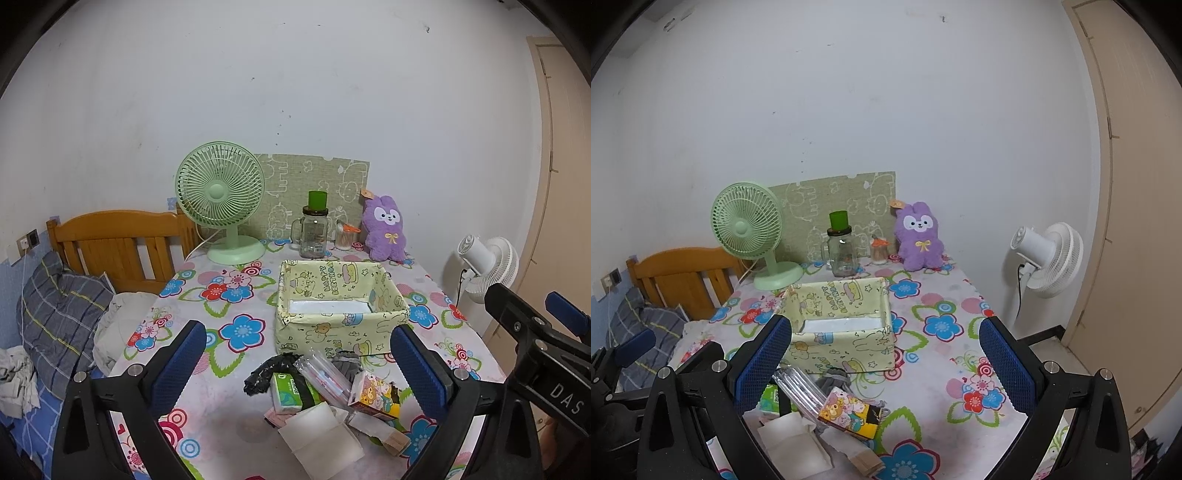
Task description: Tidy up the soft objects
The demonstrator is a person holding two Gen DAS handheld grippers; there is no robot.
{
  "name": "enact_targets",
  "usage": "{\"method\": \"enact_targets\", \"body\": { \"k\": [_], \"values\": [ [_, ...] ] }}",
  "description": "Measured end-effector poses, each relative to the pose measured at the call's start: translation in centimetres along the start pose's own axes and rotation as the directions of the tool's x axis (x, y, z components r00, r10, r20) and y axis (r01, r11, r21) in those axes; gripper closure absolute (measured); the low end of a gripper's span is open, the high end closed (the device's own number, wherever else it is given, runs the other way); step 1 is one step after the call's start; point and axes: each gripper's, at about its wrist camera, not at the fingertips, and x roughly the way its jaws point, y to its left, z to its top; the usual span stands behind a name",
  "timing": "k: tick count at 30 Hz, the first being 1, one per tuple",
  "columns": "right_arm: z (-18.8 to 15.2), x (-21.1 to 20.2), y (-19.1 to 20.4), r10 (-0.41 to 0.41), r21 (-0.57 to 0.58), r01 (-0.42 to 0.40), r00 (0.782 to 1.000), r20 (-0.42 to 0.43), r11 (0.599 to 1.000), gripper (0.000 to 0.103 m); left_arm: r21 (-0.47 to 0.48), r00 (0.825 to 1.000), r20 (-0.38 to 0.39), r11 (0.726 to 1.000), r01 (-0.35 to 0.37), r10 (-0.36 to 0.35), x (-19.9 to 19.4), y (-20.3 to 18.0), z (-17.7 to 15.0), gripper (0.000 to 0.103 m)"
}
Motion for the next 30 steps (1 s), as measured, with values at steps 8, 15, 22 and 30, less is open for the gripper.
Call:
{"method": "enact_targets", "body": {
  "k": [8,15,22,30],
  "values": [
    [0.0,0.2,-0.2,0.009,0.011,-0.008,1.0,-0.002,1.0,0.0,-0.006,1.0,0.009,1.0,0.003,-0.003,0.1,-0.1,0.0,0.005],
    [0.0,0.2,-0.2,0.012,0.011,-0.012,1.0,-0.001,1.0,0.0,-0.018,1.0,0.009,1.0,0.01,-0.009,0.2,0.1,-0.1,0.005],
    [-0.1,0.4,-0.2,0.043,0.005,-0.043,0.999,-0.009,0.999,0.001,-0.017,1.0,0.006,1.0,0.008,-0.008,0.2,0.2,-0.1,0.005],
    [-0.8,1.0,-0.1,0.056,-0.005,-0.056,0.998,-0.018,0.998,0.002,-0.008,1.0,0.003,1.0,0.005,-0.005,1.0,0.2,-0.9,0.005]
  ]
}}
